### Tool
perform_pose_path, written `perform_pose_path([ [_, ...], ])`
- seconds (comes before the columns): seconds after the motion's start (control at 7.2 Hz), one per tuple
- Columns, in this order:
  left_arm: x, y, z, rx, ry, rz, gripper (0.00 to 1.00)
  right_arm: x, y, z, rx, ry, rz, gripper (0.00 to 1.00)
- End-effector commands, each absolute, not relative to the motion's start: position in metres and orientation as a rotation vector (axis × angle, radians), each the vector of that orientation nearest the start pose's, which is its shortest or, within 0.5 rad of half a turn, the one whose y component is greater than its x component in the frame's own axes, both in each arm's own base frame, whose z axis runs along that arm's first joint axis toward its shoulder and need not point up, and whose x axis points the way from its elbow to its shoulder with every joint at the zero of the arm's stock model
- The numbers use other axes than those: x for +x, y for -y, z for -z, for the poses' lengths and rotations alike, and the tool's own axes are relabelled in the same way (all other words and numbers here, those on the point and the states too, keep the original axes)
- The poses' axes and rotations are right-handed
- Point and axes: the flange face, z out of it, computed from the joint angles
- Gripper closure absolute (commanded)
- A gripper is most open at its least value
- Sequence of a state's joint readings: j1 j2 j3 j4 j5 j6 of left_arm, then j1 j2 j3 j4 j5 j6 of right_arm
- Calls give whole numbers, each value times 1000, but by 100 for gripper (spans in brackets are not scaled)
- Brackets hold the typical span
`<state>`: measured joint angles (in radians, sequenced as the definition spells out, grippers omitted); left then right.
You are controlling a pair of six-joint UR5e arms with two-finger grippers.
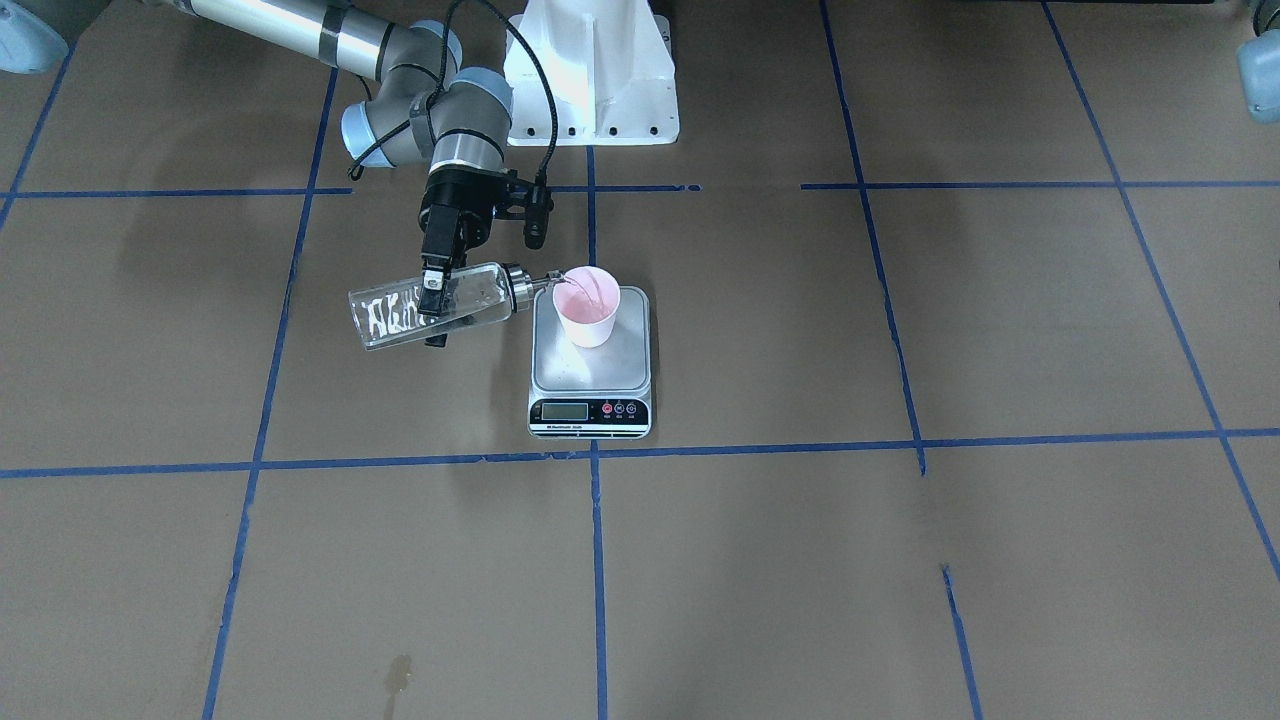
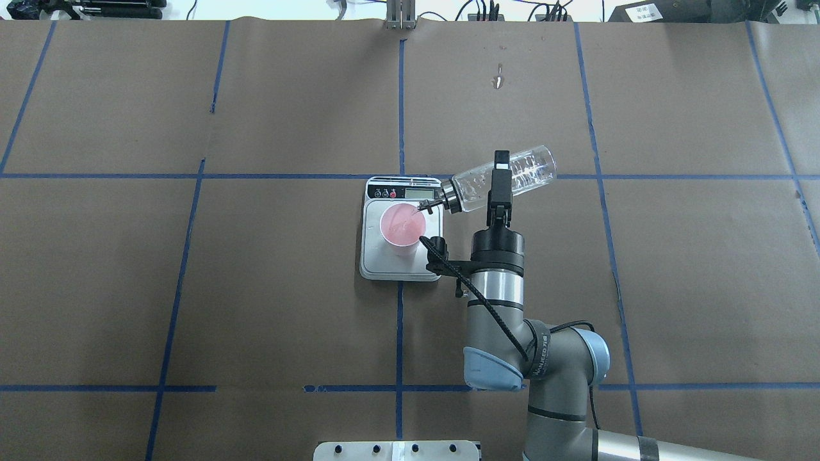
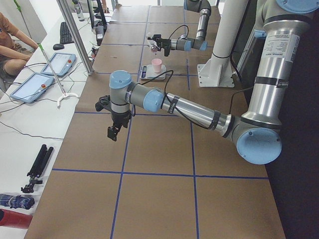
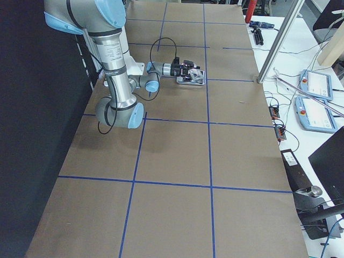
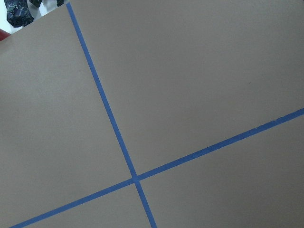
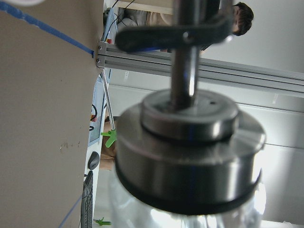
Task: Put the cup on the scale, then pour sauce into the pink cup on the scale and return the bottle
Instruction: 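Hold the bottle tilted, pouring into the pink cup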
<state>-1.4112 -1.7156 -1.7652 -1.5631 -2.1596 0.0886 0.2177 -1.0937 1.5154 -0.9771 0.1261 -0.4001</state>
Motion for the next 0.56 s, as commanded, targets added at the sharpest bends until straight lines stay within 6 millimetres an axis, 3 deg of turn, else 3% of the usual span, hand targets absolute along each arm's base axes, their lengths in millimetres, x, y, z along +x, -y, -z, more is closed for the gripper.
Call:
perform_pose_path([
  [0.0, 11, 558, -500, 302, -596, -343, 0, -552, 359, -300, 1331, -786, 670, 100],
  [0.42, 11, 557, -500, 301, -596, -342, 0, -552, 357, -291, 1342, -767, 653, 100],
])
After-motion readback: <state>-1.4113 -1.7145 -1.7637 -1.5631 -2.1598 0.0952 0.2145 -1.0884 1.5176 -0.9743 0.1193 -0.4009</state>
